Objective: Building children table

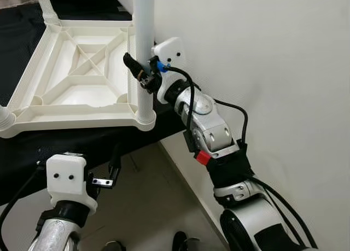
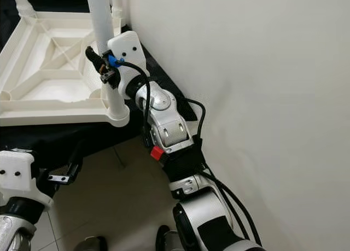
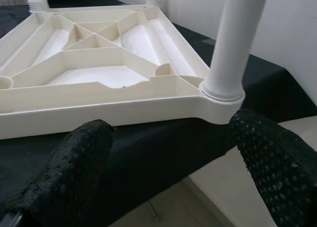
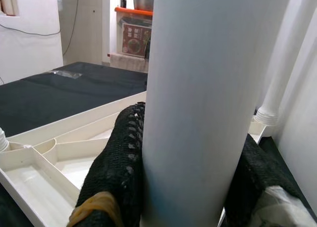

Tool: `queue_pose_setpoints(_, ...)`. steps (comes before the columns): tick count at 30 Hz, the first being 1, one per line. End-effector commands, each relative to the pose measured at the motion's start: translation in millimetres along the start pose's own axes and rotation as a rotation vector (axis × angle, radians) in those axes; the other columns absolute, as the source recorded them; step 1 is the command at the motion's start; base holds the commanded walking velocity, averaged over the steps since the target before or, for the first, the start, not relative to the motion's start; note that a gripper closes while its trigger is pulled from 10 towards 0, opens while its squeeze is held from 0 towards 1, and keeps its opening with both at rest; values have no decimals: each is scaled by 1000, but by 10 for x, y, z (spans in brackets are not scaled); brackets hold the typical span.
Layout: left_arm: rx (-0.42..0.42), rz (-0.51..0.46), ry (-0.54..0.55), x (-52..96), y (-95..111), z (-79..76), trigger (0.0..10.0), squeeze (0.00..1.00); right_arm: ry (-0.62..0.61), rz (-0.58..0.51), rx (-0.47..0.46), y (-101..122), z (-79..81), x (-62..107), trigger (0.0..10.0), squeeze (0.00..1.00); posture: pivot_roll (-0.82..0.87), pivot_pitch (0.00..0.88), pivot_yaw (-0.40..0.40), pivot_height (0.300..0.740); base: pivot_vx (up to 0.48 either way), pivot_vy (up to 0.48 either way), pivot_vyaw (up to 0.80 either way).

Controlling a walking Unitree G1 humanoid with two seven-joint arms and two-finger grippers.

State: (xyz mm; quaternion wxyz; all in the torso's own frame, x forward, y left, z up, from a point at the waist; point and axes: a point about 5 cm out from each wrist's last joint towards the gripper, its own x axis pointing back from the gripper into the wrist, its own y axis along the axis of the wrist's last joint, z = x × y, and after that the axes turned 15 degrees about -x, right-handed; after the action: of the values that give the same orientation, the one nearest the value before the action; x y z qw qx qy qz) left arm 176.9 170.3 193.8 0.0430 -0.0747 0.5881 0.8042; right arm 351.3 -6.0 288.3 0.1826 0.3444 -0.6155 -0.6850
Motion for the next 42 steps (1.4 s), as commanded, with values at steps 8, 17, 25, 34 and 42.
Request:
queue_pose_setpoints(8, -1, 32, -9, 42, -48, -13, 10000, 0, 209, 109, -120, -161, 232, 8, 10000, 1000, 129, 280, -130, 740, 0, 0, 0)
queue_pose_setpoints(17, -2, 37, -6, 61, -45, -9, 10000, 0, 576, 93, -93, -29, 178, 112, 10000, 898, 134, 288, -132, 740, 0, 0, 0)
queue_pose_setpoints(25, -4, 40, 2, 80, -40, 6, 10000, 0, 743, 136, -109, 30, 150, 111, 10000, 0, 130, 295, -138, 740, 0, 0, 0)
queue_pose_setpoints(34, 0, 39, -3, 85, -33, -11, 10000, 0, 823, 116, -109, 132, 85, 97, 0, 0, 130, 298, -137, 740, 0, 0, 0)
queue_pose_setpoints(42, 0, 38, -4, 86, -30, -8, 10000, 0, 821, 115, -76, 177, 18, 80, 0, 0, 122, 298, -132, 740, 0, 0, 0)
